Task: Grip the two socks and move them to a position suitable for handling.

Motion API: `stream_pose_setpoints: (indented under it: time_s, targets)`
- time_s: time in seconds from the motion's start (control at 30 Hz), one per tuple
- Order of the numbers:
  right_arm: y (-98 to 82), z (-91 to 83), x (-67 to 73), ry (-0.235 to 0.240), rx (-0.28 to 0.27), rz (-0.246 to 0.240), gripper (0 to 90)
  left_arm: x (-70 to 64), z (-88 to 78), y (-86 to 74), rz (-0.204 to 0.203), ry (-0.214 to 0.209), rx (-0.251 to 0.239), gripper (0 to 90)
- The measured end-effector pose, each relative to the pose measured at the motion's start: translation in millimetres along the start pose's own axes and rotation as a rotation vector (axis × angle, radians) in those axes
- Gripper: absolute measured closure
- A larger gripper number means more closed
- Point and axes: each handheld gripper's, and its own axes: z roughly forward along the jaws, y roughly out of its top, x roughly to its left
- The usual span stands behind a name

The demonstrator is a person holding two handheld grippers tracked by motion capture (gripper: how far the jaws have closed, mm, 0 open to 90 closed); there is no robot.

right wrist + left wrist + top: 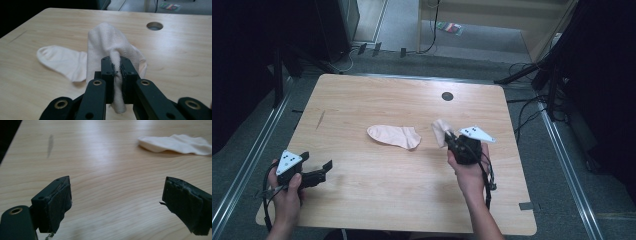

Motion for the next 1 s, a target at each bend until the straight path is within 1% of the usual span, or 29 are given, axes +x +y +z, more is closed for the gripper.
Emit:
stream_pose_setpoints:
  time_s: [0.03,0.13,0.17,0.23,0.3,0.33,0.4,0.47,0.5,0.53,0.6,0.67,0.7,0.73,0.77,0.83,0.87,0.9,0.93,1.0]
  targets:
    - [-5.3,-3.9,5.9,0.008,0.003,0.008,84.2,-6.1,0.4,2.2,0.007,-0.010,0.001,9.3]
    - [-22.6,-10.0,23.2,0.033,0.025,0.011,84.2,-26.4,1.8,9.7,0.018,-0.041,-0.004,9.3]
    - [-29.5,-11.0,29.3,0.048,0.032,0.017,84.2,-30.7,2.1,11.3,0.019,-0.048,-0.007,9.3]
    - [-38.0,-12.1,37.3,0.059,0.034,0.024,84.2,-41.7,2.8,15.2,0.022,-0.071,-0.014,9.3]
    - [-45.6,-12.9,44.6,0.069,0.035,0.021,84.1,-52.4,4.1,18.4,0.024,-0.088,-0.017,9.3]
    - [-48.6,-12.6,47.6,0.072,0.036,0.019,84.2,-57.2,5.4,19.9,0.029,-0.098,-0.021,9.3]
    - [-52.5,-10.5,52.2,0.075,0.048,0.001,84.1,-66.7,8.8,22.6,0.024,-0.116,-0.023,9.3]
    - [-55.5,-9.2,54.8,0.073,0.051,0.001,84.2,-77.2,12.9,25.8,0.016,-0.137,-0.028,9.4]
    - [-57.5,-8.3,55.9,0.075,0.056,0.009,84.1,-81.0,14.2,27.0,0.016,-0.145,-0.030,9.3]
    - [-58.7,-7.6,56.6,0.077,0.059,0.011,84.1,-86.3,15.7,28.6,0.018,-0.154,-0.033,9.3]
    - [-62.3,-5.7,58.9,0.074,0.066,-0.004,84.0,-95.7,17.9,31.3,0.030,-0.185,-0.039,9.3]
    - [-66.3,-4.6,60.7,0.071,0.073,-0.001,84.0,-102.9,19.6,31.4,0.034,-0.211,-0.043,9.3]
    - [-68.4,-4.1,61.8,0.064,0.077,-0.011,83.9,-105.9,20.5,30.3,0.034,-0.226,-0.040,9.3]
    - [-70.5,-3.6,63.1,0.065,0.084,-0.006,83.9,-109.0,21.6,28.1,0.037,-0.236,-0.043,9.3]
    - [-72.5,-2.9,63.7,0.072,0.090,-0.004,83.9,-111.9,22.5,25.5,0.046,-0.244,-0.040,9.3]
    - [-76.0,-1.2,65.7,0.068,0.098,-0.011,83.9,-116.8,24.9,19.9,0.067,-0.258,-0.030,9.3]
    - [-77.4,-0.2,66.5,0.069,0.102,-0.009,83.9,-116.8,24.9,19.9,0.067,-0.258,-0.030,9.3]
    - [-78.6,1.2,67.4,0.072,0.103,-0.013,83.9,-119.5,27.2,16.2,0.093,-0.271,-0.015,9.3]
    - [-79.7,2.2,68.7,0.072,0.106,-0.018,83.9,-119.9,27.7,14.7,0.108,-0.277,-0.009,9.3]
    - [-82.8,4.9,71.6,0.072,0.111,-0.023,83.9,-120.4,28.0,10.8,0.125,-0.288,0.001,9.3]
